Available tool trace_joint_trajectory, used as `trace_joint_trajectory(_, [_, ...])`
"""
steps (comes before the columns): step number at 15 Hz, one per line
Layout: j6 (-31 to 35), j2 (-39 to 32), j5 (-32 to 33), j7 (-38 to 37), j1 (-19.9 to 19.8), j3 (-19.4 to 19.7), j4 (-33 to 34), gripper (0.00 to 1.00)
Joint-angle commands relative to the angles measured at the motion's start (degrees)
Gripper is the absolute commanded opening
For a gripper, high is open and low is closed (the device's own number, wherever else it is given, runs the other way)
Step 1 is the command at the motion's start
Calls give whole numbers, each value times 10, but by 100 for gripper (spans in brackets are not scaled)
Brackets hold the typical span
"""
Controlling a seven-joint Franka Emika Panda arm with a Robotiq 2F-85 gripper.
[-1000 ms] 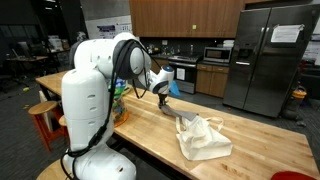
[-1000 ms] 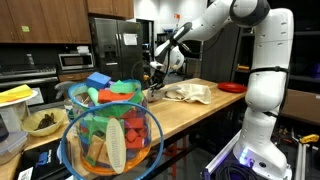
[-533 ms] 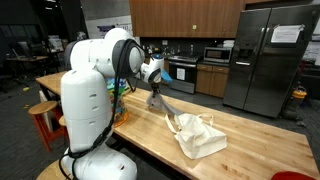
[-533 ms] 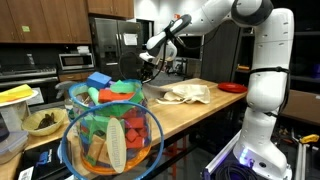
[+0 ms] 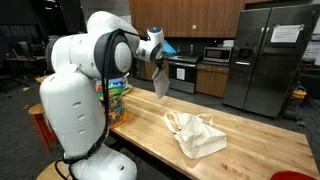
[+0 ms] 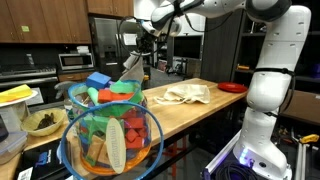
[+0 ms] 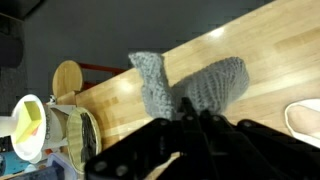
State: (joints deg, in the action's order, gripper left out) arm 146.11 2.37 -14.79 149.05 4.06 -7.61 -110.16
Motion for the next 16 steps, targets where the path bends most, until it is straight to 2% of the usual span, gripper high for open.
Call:
trace_joint_trajectory(1, [2, 11, 19, -2, 14, 8, 18, 1])
trace_joint_trajectory(10, [21, -50, 23, -3, 69, -36, 3, 1])
trace_joint_trajectory(12, [30, -64, 10, -3, 64, -39, -15, 1])
trace_joint_trajectory(16, [51, -75, -17, -9, 21, -14, -106, 1])
